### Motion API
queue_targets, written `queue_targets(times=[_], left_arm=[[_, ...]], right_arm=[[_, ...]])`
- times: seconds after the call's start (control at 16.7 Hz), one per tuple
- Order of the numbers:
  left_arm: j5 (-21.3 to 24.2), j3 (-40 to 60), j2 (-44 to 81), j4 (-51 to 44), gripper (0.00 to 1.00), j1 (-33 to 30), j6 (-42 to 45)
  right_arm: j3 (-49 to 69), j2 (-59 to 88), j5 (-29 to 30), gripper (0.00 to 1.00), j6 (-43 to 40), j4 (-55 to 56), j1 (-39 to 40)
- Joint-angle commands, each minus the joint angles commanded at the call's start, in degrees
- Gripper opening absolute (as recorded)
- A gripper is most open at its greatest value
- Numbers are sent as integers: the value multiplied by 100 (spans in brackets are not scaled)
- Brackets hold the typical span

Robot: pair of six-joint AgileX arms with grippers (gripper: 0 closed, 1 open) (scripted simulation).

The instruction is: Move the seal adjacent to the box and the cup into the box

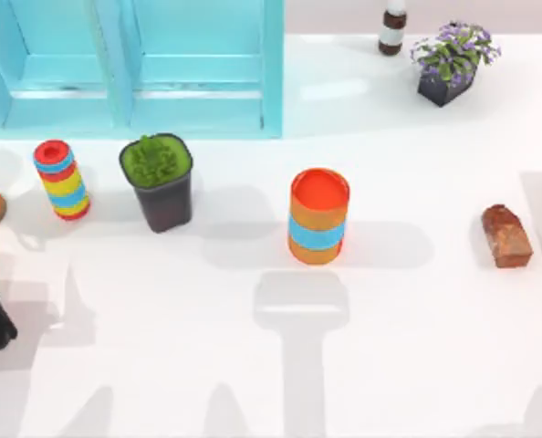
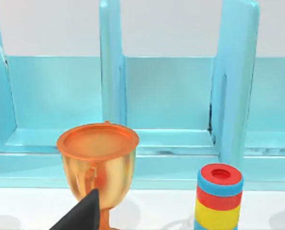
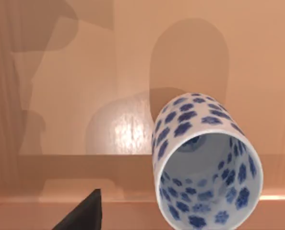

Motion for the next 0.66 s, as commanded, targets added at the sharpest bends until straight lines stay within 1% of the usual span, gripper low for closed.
queue_targets(times=[0.42, 0.66], left_arm=[[0, 0, 0, 0, 100, 0, 0], [0, 0, 0, 0, 100, 0, 0]], right_arm=[[901, -228, 25, 100, 43, -1209, -86], [1086, -183, -62, 100, 17, -1428, -43]])
